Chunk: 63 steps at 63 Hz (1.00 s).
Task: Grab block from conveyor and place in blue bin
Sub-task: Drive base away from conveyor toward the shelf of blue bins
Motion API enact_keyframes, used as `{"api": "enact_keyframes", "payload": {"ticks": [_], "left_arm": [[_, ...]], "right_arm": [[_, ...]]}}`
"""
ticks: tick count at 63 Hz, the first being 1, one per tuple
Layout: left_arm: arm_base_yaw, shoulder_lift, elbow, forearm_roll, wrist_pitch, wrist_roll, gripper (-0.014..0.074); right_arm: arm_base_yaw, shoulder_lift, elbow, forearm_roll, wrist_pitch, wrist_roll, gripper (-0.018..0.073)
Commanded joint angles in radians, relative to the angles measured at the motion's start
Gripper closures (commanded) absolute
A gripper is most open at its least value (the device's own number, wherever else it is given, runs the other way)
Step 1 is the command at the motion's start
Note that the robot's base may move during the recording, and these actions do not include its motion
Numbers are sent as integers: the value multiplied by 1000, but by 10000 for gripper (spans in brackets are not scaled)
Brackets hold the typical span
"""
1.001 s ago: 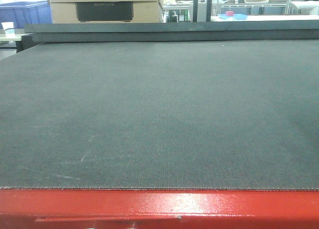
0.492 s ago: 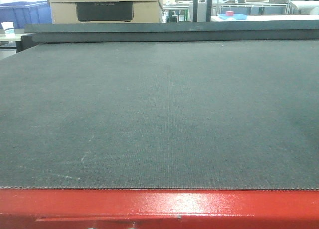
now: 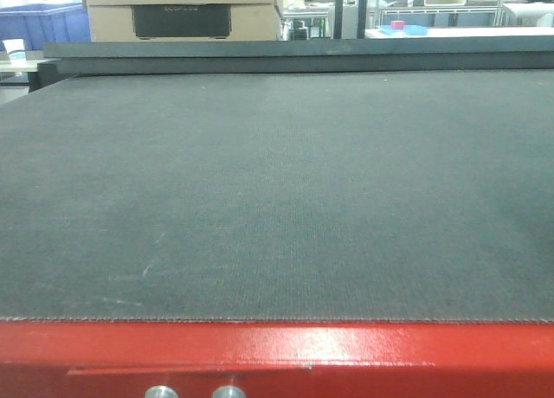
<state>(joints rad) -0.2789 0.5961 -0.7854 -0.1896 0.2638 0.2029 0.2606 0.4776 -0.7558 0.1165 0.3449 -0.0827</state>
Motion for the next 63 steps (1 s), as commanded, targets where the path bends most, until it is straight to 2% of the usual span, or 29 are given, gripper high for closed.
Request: {"api": "enact_keyframes", "payload": {"ticks": [1, 63], "left_arm": [[-6, -6, -3, -9, -19, 3, 707], [-6, -6, -3, -9, -19, 3, 707]], "right_arm": [[2, -3, 1, -1, -12, -5, 721], [2, -3, 1, -1, -12, -5, 721]]}}
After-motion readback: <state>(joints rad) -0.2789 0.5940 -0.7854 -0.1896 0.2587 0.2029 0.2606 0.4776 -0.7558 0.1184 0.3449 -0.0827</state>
